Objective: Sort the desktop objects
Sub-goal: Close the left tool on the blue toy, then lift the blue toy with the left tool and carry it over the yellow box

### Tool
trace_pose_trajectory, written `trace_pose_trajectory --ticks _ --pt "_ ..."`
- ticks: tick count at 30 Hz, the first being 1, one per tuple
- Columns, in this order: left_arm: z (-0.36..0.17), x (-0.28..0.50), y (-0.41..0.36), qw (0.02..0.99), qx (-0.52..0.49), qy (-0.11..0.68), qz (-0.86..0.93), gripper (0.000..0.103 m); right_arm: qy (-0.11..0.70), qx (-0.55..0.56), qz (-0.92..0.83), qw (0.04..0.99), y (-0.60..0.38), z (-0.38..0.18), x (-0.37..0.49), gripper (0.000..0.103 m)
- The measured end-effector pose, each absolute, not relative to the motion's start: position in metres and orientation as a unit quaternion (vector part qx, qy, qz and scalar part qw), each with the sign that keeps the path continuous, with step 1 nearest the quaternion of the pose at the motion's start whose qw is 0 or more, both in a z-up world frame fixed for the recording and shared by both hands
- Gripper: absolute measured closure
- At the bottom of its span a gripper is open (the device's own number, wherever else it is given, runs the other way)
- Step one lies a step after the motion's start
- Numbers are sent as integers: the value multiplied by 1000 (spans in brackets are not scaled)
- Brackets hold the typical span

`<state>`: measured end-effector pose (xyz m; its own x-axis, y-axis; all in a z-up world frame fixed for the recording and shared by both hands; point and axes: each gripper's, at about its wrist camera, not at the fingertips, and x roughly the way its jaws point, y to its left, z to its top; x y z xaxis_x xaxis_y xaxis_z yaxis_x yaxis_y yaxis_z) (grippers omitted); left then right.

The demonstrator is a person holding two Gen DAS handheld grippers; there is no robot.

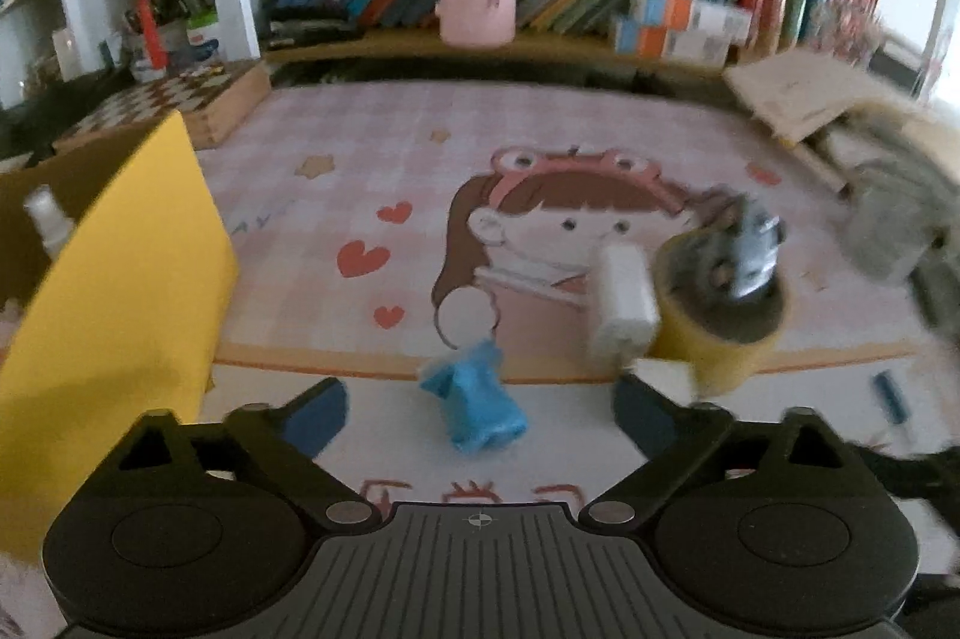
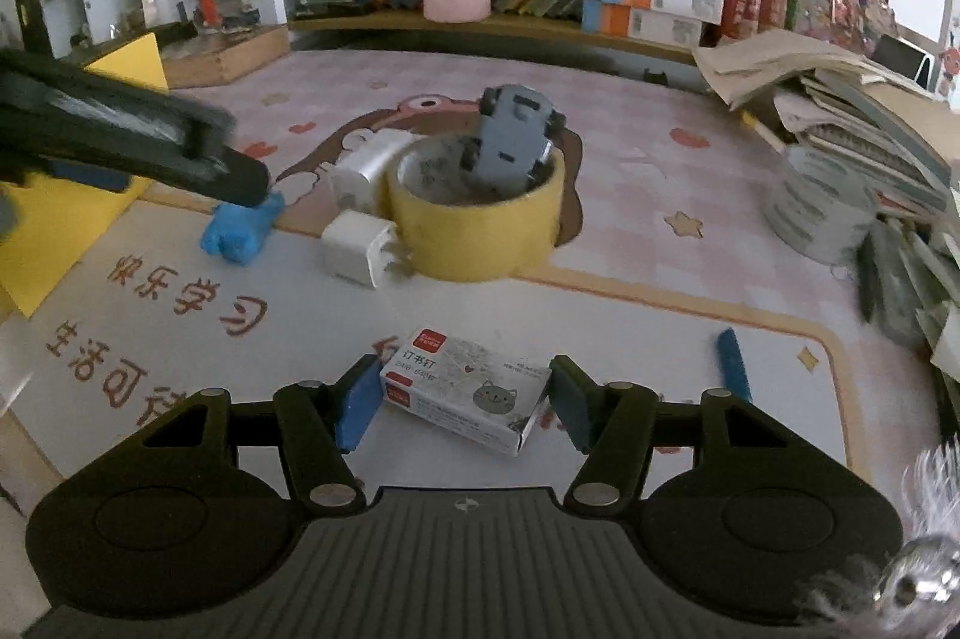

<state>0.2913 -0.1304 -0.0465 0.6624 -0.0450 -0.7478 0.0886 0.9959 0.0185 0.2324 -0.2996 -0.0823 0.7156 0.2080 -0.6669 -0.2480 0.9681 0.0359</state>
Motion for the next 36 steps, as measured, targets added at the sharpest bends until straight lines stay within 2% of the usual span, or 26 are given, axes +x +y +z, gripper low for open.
trace_pose_trajectory --ticks 2,4,7,8,11,24,36 --pt "-56 301 -131 904 32 424 -35 24 355 -29 126 926 -299 -81 230 45" --pt "-61 307 -131 901 24 432 -32 27 353 -29 131 926 -299 -80 227 45" --pt "-66 309 -130 900 14 435 -33 46 353 -33 137 925 -298 -79 225 45" --pt "-68 309 -130 899 11 437 -33 59 354 -35 138 924 -297 -79 224 45" --pt "-69 306 -131 902 17 431 -31 73 356 -35 139 924 -297 -79 223 45" --pt "-27 267 -117 920 -6 385 -68 76 349 -26 133 927 -299 -71 217 45" --pt "5 220 -108 931 -27 350 -97 76 324 -10 141 935 -297 -32 201 45"
